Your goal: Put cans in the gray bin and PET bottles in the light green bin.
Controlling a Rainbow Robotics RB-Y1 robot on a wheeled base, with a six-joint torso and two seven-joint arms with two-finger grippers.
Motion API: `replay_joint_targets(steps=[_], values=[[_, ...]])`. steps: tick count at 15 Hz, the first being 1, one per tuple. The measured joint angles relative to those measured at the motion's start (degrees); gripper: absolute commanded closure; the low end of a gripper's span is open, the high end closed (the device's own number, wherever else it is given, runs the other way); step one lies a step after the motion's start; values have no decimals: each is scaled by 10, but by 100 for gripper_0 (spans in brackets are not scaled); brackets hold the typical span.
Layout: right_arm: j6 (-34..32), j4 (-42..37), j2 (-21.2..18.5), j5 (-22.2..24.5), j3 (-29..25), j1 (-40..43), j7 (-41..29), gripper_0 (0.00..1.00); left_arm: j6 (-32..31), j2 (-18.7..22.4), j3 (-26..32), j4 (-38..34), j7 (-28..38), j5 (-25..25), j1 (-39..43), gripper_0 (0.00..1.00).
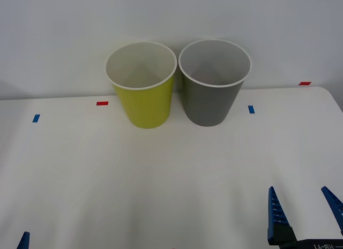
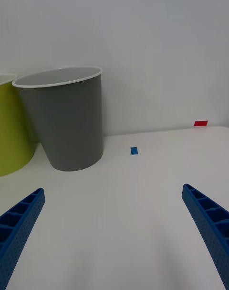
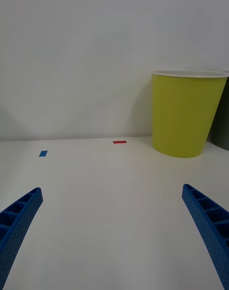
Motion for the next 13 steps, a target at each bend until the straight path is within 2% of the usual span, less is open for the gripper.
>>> replay_joint_targets(steps=[13], values=[[0,0,0,0,0,0,0,0,0,0,0,0,0,0,0,0]])
